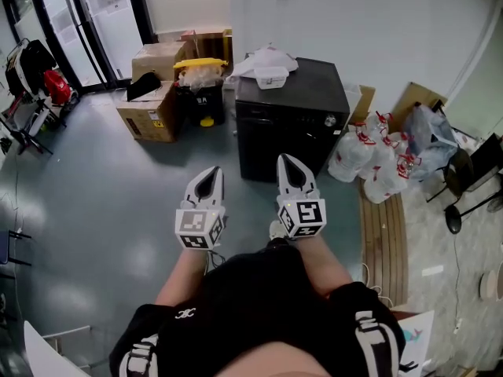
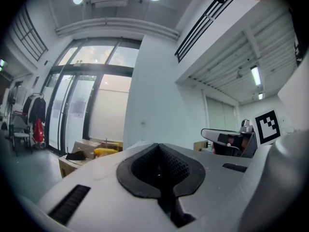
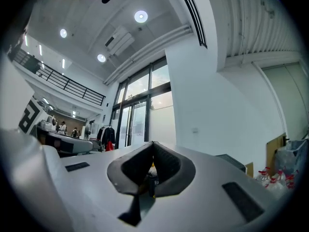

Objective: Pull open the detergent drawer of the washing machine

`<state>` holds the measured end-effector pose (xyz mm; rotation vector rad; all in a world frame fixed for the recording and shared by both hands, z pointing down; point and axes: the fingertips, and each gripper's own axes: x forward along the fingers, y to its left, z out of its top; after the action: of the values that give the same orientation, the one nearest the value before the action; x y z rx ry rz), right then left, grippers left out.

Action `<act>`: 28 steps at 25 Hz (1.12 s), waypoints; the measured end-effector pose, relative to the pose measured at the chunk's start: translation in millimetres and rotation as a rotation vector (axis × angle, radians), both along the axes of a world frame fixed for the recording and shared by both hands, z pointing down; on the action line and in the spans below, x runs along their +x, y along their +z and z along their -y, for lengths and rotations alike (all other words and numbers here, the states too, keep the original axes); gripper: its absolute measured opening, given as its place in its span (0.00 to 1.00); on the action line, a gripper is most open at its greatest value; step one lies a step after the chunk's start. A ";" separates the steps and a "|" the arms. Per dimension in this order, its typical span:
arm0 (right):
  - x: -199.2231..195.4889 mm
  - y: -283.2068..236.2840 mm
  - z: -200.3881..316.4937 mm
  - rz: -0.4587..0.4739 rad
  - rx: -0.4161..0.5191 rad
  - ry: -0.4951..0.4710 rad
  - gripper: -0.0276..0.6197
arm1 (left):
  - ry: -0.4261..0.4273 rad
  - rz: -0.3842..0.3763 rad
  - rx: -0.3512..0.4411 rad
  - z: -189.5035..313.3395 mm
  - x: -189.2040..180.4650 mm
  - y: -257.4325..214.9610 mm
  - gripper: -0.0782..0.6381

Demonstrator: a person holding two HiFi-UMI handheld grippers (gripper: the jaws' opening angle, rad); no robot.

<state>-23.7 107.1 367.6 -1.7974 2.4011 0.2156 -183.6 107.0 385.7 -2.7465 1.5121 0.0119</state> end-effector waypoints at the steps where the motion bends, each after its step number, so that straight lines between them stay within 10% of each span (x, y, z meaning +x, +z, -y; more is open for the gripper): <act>1: 1.8 2.0 10.3 0.003 -0.002 -0.008 0.05 | -0.006 0.003 -0.006 9.1 2.0 3.3 0.10; 28: 132.0 27.5 298.3 0.059 -0.105 -0.094 0.05 | -0.092 0.050 -0.111 280.6 137.1 22.6 0.10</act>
<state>108.3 -191.2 395.0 -1.7004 2.4906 0.0271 -46.5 -173.6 408.2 -2.7328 1.6734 -0.1438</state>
